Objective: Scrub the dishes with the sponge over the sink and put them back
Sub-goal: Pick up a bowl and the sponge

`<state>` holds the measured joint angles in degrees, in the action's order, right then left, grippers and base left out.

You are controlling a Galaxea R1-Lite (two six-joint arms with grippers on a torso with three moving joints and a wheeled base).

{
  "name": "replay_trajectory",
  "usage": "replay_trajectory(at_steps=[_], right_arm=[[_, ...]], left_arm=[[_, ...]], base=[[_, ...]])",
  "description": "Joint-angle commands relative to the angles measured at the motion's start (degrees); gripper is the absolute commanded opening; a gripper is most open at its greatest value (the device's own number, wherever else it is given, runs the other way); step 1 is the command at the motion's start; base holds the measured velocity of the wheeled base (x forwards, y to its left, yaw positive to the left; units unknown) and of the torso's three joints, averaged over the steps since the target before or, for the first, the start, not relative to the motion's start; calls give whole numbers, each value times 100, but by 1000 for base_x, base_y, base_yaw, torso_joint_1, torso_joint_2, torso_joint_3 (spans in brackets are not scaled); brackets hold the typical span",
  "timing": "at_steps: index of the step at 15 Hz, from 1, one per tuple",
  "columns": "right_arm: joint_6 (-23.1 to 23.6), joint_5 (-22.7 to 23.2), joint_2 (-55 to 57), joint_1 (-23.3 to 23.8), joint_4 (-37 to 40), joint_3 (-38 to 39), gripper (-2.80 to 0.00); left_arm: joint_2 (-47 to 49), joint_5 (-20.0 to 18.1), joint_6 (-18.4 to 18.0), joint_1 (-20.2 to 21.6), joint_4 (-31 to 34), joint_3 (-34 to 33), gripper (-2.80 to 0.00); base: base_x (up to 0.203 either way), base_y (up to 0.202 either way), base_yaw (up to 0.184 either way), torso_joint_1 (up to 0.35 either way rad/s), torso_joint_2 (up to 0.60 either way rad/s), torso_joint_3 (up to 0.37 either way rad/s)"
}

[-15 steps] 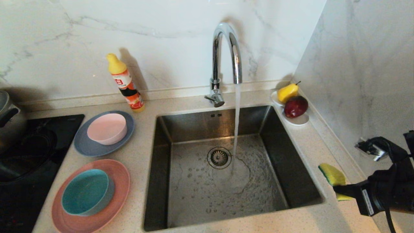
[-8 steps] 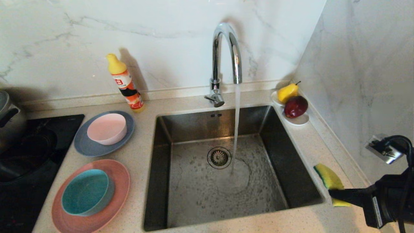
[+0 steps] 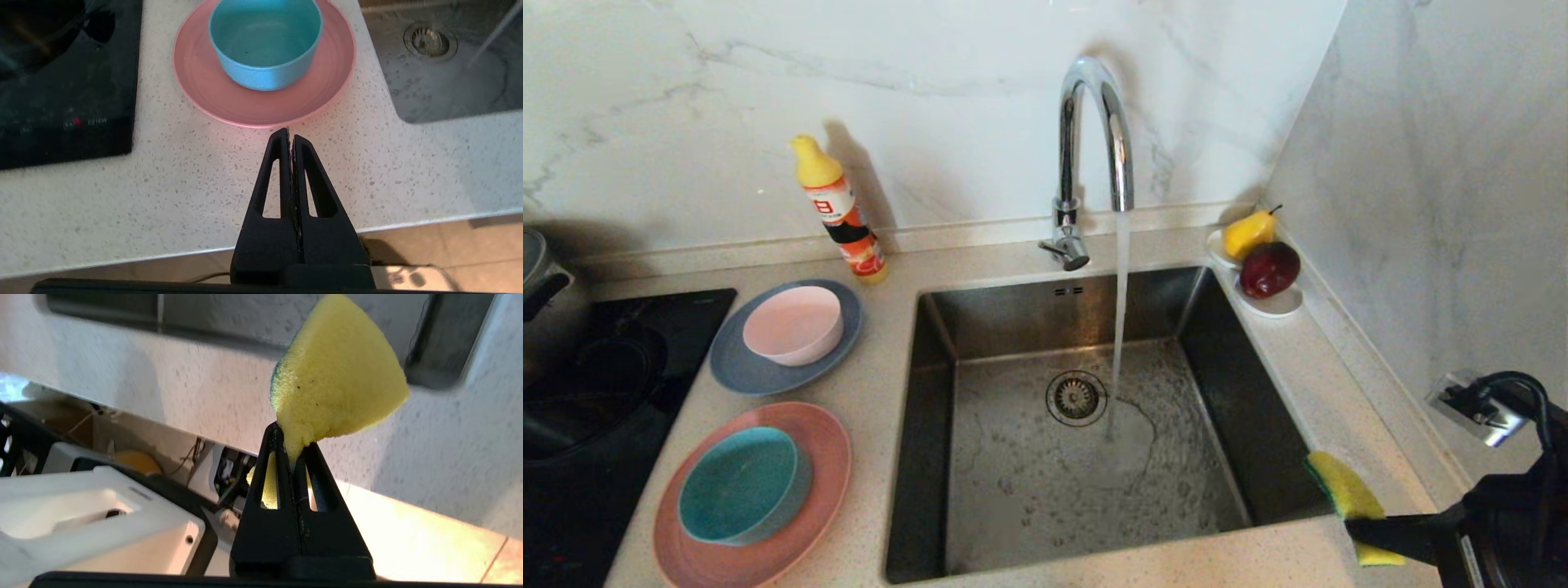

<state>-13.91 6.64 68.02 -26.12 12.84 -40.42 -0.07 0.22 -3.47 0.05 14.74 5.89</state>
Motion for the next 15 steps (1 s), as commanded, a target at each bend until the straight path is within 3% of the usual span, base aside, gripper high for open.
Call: replay_trajectory(at_steps=[1,3,7,11,15], right_arm=[[-18,19,81,2,17,36,-280],[-188,21,195,2,17,78,-280],[-245,-27,-16,13,21,37,-280],[-206,-32,-21,11,-16,7,-280],[-200,-23,19,11,-27,-71,-280]], left_arm=[[7,13,39,4,3,-9,-280],[49,65,22,4,-45,270,-280],[1240,672,-12,24,-224,2012,-280],[3425,1792,21,64,-356,3248,-280],[5728,2427,448,264,-357,4099,-280]], base=[[0,0,0,0,0,0],[0,0,0,0,0,0],[0,0,0,0,0,0],[0,0,0,0,0,0],[0,0,0,0,0,0]])
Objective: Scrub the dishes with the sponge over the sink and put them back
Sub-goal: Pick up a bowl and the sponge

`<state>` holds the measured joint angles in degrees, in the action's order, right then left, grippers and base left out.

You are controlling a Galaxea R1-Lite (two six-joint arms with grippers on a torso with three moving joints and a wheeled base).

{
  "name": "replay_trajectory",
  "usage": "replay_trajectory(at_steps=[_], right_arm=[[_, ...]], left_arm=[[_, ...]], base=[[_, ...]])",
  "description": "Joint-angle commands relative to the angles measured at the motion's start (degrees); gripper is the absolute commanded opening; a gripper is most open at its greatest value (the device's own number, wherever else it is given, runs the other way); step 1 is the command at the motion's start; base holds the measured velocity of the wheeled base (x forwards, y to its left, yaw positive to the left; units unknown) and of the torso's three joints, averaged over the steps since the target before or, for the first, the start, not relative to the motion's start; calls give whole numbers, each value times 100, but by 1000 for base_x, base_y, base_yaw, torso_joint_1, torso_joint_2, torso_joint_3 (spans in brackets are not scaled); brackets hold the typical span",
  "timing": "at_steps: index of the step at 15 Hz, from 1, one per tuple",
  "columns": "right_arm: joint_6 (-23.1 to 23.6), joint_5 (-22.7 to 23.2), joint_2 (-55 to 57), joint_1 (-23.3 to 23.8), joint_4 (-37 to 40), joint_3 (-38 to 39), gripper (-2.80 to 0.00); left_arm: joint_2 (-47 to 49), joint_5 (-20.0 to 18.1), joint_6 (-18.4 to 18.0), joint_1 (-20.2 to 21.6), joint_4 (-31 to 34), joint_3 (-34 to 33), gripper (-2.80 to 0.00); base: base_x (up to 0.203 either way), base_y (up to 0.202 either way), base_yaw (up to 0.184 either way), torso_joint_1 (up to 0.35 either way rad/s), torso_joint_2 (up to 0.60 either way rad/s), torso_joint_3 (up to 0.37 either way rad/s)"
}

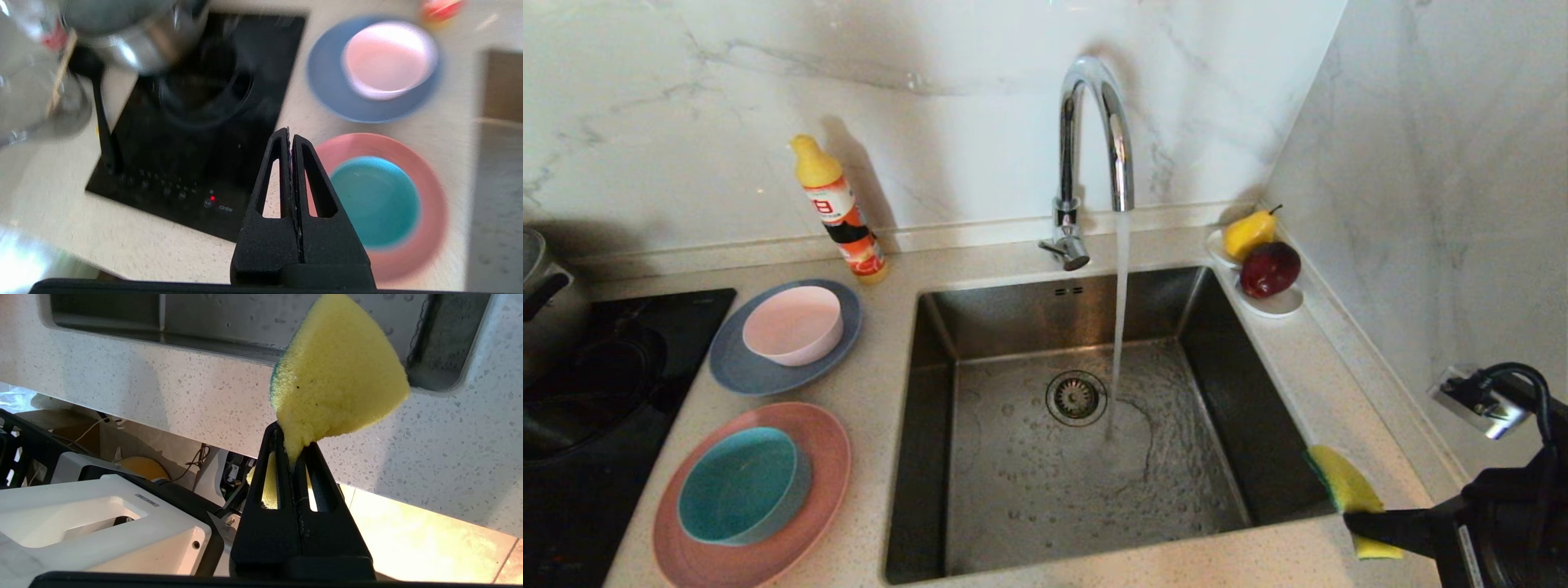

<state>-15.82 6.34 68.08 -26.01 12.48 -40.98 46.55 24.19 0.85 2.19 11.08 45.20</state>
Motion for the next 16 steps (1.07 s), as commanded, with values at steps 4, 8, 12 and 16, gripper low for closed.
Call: replay_trajectory(at_steps=[4,8,12,16], right_arm=[[-8,8,-25,0,9,-21,-280],[-5,8,29,0,13,-73,-280],[9,8,108,0,9,-103,-280],[9,-1,184,0,4,-103,-280]], left_arm=[[2774,-478,790,601,19,749,-280],[3790,-1639,1441,1533,-1,1191,-280],[4289,-2590,2093,1681,-27,1500,0],[4644,-2903,2303,1677,-51,1642,0]], base=[[0,0,0,0,0,0],[0,0,0,0,0,0],[0,0,0,0,0,0],[0,0,0,0,0,0]])
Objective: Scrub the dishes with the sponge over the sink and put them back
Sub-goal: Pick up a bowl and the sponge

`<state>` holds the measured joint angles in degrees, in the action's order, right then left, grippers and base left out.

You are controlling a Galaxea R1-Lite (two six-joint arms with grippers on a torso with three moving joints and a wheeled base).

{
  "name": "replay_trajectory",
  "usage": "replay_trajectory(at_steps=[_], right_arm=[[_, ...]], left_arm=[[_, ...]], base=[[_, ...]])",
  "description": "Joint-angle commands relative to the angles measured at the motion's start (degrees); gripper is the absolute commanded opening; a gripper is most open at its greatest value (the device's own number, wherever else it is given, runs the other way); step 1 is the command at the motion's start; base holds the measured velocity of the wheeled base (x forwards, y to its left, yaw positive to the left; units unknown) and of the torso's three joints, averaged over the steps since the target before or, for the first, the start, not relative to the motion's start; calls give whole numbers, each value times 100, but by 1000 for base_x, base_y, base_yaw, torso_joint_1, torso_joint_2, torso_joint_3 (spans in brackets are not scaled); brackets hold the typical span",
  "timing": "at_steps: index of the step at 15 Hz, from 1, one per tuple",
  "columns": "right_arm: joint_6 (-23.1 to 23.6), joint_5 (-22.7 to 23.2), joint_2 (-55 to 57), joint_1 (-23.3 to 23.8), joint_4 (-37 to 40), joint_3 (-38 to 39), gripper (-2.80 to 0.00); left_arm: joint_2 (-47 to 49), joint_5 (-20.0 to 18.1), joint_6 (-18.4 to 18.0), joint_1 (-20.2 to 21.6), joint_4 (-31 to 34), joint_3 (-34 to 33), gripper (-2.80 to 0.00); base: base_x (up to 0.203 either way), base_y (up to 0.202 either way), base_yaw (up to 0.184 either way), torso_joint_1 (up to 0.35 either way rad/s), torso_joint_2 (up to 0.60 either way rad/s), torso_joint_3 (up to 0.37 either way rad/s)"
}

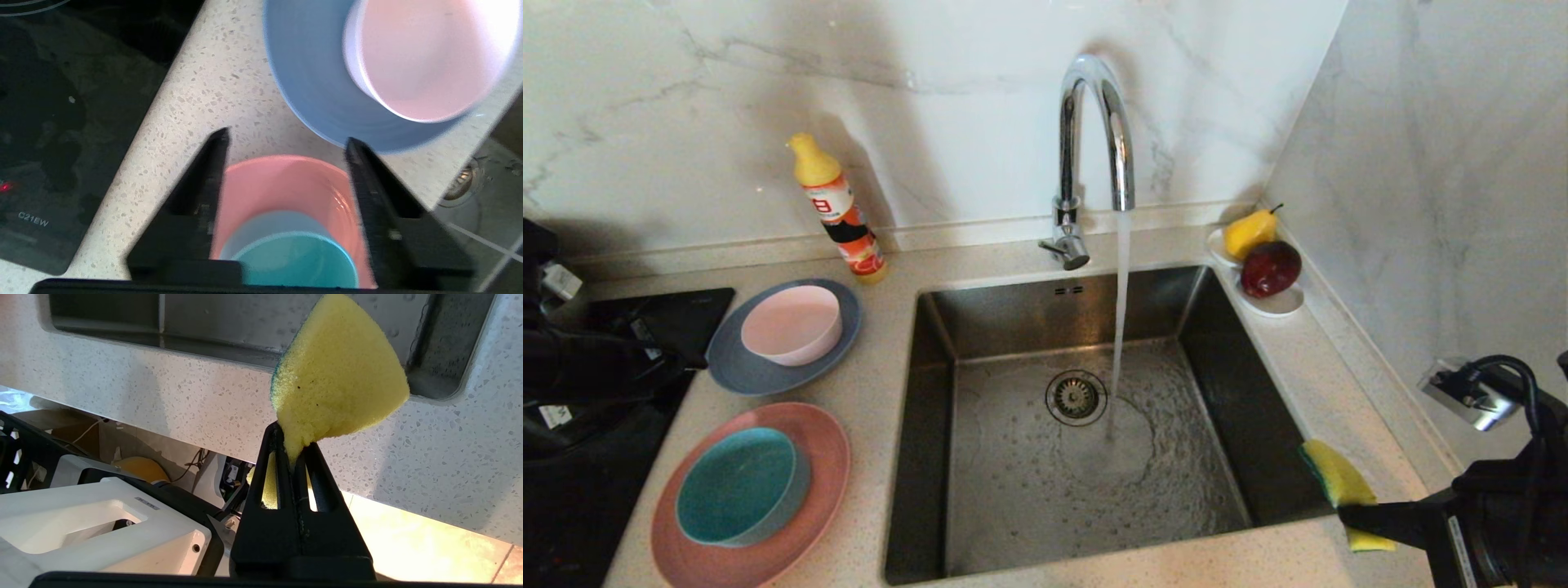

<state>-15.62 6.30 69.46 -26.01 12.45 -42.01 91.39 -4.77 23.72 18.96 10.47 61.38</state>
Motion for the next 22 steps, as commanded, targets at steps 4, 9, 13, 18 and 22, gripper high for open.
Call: replay_trajectory(at_steps=[4,9,13,18,22], right_arm=[[-12,3,112,0,-3,0,-280],[-12,6,109,9,-67,0,-280],[-27,11,85,9,-67,17,-280],[-20,47,112,87,-67,25,-280],[-20,55,120,105,-67,9,-280]], left_arm=[[618,-11,234,-4,-405,58,0],[924,-171,335,-32,-739,159,0],[1043,-306,341,-100,-834,195,0],[1294,-297,387,-234,-1021,286,0],[1416,-272,370,-243,-1021,408,0]], base=[[0,0,0,0,0,0],[0,0,0,0,0,0],[0,0,0,0,0,0],[0,0,0,0,0,0],[0,0,0,0,0,0]])
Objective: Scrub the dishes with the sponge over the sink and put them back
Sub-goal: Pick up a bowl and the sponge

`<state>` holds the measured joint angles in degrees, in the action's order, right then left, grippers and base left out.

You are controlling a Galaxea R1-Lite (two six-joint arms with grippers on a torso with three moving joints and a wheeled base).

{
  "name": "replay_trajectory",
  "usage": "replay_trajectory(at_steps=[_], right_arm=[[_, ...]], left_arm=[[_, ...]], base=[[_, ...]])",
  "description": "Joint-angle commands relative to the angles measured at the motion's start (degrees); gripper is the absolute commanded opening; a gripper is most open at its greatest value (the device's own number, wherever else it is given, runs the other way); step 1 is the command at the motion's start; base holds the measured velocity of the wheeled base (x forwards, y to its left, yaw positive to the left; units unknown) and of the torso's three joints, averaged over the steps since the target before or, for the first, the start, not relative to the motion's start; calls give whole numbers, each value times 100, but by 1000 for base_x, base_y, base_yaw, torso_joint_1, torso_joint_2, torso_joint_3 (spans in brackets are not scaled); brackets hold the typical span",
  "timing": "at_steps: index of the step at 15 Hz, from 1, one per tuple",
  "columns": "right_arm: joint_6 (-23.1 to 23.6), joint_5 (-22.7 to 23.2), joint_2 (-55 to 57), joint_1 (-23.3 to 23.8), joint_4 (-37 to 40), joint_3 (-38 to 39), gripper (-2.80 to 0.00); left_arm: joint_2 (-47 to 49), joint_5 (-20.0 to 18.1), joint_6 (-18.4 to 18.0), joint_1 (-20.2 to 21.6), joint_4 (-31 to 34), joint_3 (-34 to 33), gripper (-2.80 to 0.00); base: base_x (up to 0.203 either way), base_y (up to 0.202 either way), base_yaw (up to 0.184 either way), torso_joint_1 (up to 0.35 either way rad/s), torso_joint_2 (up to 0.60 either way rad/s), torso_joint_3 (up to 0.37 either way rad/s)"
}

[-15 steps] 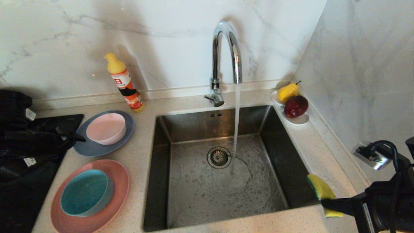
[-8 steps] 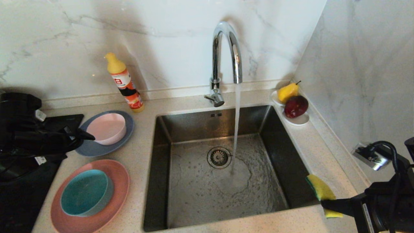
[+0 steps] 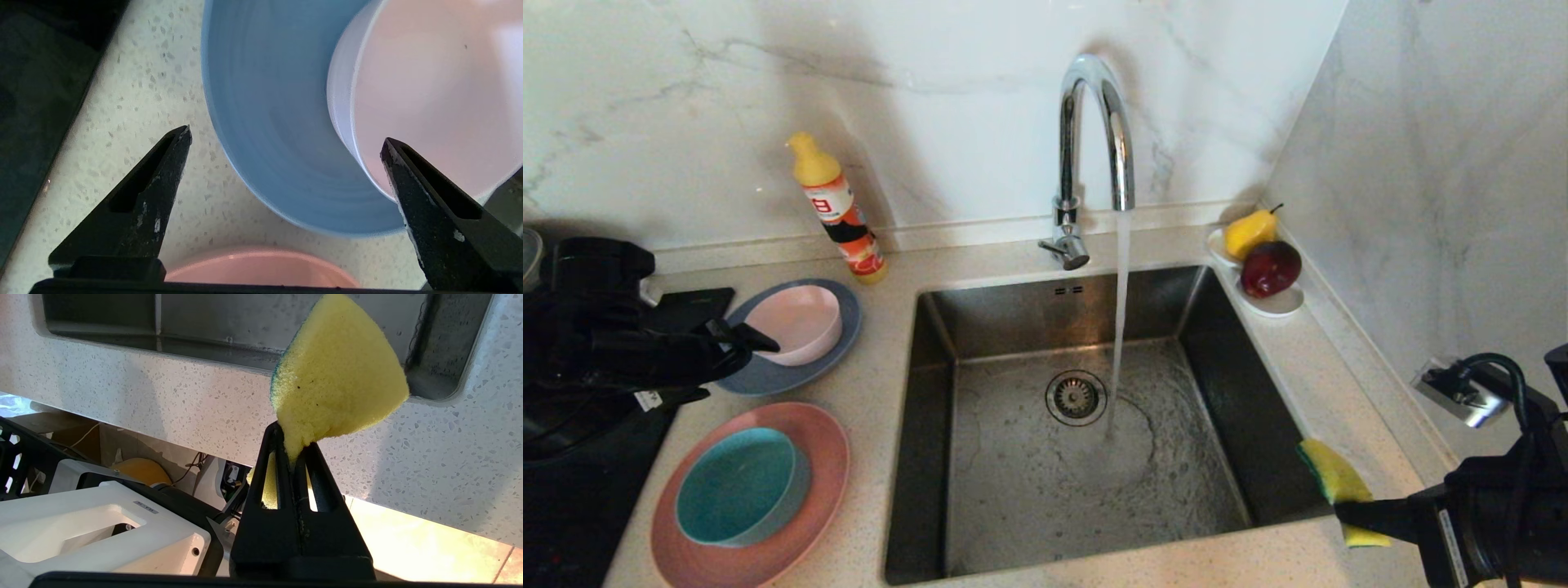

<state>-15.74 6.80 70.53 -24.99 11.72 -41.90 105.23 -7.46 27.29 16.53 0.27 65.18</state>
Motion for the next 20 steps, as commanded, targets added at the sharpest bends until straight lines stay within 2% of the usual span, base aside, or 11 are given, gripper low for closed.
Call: replay_trajectory(at_steps=[1,5,11,15,20], right_arm=[[-8,5,22,3,6,6,-280],[-8,5,66,21,-3,24,-280],[-9,5,176,41,-3,54,-280],[46,5,258,248,-239,-55,-280],[71,14,354,249,-246,-46,-280]], left_arm=[[38,5,24,-1,10,75,0],[-310,-1,-65,-11,45,226,0],[4,-32,-796,-172,-15,464,0],[376,-8,-805,-245,-620,551,0],[734,-1,-813,-247,-721,677,0]], base=[[0,0,0,0,0,0],[0,0,0,0,0,0],[0,0,0,0,0,0],[0,0,0,0,0,0],[0,0,0,0,0,0]])
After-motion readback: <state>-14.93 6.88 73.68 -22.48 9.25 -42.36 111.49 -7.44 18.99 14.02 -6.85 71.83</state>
